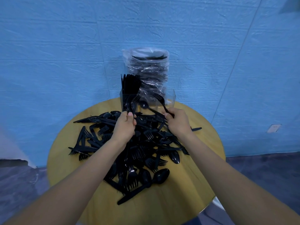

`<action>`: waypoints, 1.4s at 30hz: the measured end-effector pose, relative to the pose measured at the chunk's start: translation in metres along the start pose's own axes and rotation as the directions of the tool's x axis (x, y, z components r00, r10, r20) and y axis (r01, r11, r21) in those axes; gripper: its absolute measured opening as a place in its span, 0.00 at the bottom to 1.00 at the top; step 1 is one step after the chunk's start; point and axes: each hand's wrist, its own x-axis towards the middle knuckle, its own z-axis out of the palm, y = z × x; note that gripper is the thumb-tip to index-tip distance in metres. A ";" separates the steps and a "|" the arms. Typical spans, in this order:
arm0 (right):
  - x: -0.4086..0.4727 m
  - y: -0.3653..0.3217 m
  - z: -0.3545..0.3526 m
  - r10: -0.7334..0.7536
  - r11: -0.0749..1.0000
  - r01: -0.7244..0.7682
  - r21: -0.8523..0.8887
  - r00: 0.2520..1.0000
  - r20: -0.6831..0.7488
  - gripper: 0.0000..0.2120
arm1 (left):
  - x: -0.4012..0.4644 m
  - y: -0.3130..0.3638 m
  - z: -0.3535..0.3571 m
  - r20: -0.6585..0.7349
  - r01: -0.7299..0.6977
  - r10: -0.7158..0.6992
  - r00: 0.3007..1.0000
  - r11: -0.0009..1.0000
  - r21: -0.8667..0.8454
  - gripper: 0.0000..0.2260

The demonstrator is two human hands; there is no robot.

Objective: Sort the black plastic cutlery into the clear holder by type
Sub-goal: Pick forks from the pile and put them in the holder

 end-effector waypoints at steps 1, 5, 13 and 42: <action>-0.001 0.000 0.000 0.005 1.000 -0.005 -0.007 1.000 -0.007 0.12 | 0.000 -0.001 -0.001 -0.002 -0.003 0.003 1.000 1.000 0.014 0.12; -0.004 0.008 -0.005 -0.029 0.996 0.029 -0.081 1.000 0.007 0.12 | -0.004 -0.006 -0.004 0.014 -0.033 0.032 0.999 0.997 0.075 0.12; -0.013 0.063 -0.012 0.102 0.897 -0.025 -0.442 0.983 0.152 0.14 | -0.016 -0.015 0.006 0.067 -0.051 0.043 0.997 0.990 0.129 0.12; 0.002 0.004 -0.062 -0.147 0.989 0.147 -0.015 0.989 0.009 0.04 | -0.006 0.003 0.014 0.092 -0.126 0.112 0.989 0.977 0.174 0.12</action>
